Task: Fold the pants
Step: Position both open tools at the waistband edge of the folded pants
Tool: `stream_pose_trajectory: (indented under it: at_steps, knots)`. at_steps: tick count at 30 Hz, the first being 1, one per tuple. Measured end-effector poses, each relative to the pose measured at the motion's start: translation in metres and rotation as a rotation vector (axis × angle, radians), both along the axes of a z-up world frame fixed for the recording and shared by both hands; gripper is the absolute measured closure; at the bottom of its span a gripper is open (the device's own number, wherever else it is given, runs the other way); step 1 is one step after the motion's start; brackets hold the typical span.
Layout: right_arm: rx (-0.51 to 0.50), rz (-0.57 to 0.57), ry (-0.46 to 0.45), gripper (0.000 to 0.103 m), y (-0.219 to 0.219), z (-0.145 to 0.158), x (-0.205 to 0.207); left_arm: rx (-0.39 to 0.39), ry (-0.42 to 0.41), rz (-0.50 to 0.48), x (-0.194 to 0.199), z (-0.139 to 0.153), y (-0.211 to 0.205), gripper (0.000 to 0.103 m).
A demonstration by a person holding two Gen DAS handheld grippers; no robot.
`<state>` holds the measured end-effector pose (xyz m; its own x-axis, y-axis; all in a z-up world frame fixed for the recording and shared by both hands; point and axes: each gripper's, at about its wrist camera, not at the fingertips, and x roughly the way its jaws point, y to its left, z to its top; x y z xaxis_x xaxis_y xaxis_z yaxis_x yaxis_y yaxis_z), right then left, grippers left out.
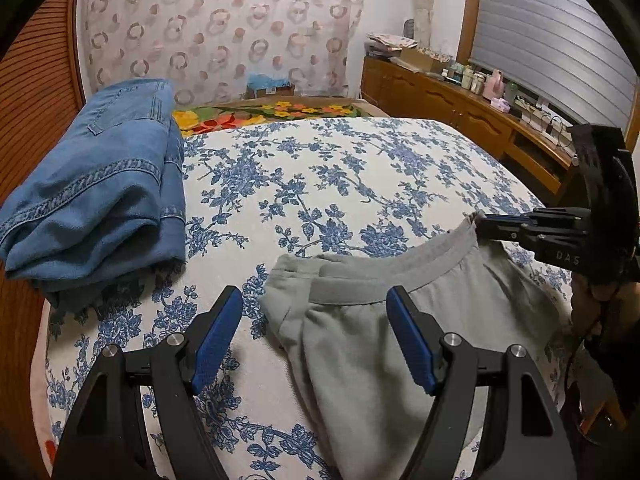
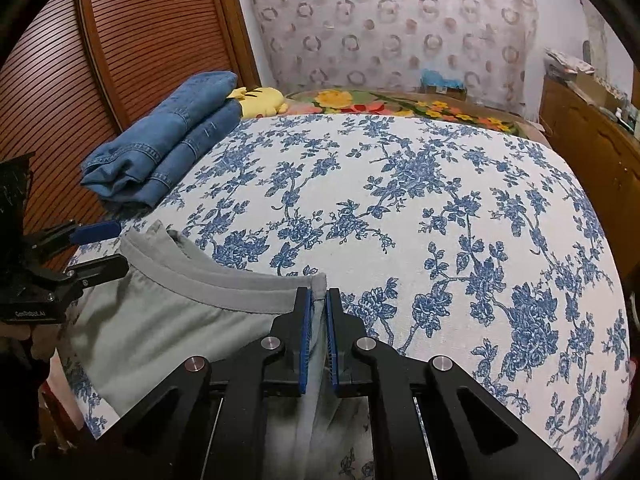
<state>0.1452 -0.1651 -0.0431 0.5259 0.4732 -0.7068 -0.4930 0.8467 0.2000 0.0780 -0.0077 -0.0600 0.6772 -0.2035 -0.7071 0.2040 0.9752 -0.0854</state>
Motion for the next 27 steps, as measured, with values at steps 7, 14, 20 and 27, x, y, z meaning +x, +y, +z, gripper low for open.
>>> stream_pose_trajectory:
  at_steps: [7,14,20,27]
  knots:
    - [-0.007,-0.035,-0.018,0.063,-0.012,0.008,-0.013,-0.002,-0.009,-0.008,-0.005,0.003,-0.005,0.028]
    - [-0.003,-0.030,-0.032,0.062,-0.022,0.017,-0.035,-0.004,-0.011,-0.008,-0.010,0.003,-0.006,0.028]
    - [-0.006,-0.035,-0.037,0.057,-0.033,0.019,-0.056,-0.024,0.000,0.004,-0.026,-0.004,-0.001,0.028]
    - [-0.004,-0.038,0.005,0.053,-0.038,0.009,-0.059,-0.024,0.031,0.026,-0.032,-0.018,0.008,0.028]
